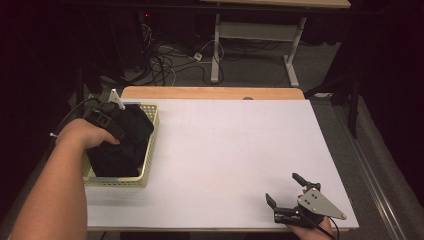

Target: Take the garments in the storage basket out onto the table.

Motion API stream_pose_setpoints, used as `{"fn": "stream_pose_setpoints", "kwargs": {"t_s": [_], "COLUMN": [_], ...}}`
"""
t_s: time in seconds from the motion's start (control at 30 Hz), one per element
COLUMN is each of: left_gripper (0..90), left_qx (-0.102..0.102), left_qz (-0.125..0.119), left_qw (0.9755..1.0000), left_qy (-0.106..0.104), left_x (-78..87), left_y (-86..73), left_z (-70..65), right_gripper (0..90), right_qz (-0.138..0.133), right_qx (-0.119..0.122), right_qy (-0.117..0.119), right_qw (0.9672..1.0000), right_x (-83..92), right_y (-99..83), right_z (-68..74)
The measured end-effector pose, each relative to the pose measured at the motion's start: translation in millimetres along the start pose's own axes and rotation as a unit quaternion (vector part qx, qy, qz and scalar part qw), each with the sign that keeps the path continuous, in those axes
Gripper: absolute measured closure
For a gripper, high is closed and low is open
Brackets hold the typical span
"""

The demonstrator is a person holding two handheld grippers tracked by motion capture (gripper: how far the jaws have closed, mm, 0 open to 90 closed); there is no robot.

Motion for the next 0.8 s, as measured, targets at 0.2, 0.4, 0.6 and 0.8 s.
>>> {"fn": "stream_pose_setpoints", "kwargs": {"t_s": [0.2, 0.4, 0.6, 0.8], "left_gripper": [46.9, 47.0, 47.0, 47.0], "left_qx": [-0.003, -0.004, -0.004, -0.013], "left_qz": [0.001, 0.000, -0.009, -0.010], "left_qw": [0.9999, 0.9998, 0.9996, 0.9993], "left_qy": [0.011, 0.020, 0.025, 0.034], "left_x": [13.0, 32.1, 54.2, 73.0], "left_y": [1.2, -2.9, -8.3, -10.9], "left_z": [-5.5, -10.7, -17.8, -30.7], "right_gripper": [0.1, 0.1, 0.1, 0.1], "right_qz": [0.000, -0.001, -0.002, -0.004], "right_qx": [0.002, 0.002, 0.004, 0.002], "right_qy": [0.001, 0.003, 0.003, 0.004], "right_qw": [1.0000, 1.0000, 1.0000, 1.0000], "right_x": [-1.2, -1.2, -0.6, -0.2], "right_y": [0.1, 0.6, 0.7, 1.6], "right_z": [0.2, 0.6, 0.7, 1.0]}}
Point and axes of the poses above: each handheld gripper's, and its own axes: x roughly backward along the jaws, y roughly out of its top, z roughly to its left, the point moved 7 cm from there along -x, roughly forward along the jaws, and after that the axes turned 10 degrees about z, right-handed, at the moved point
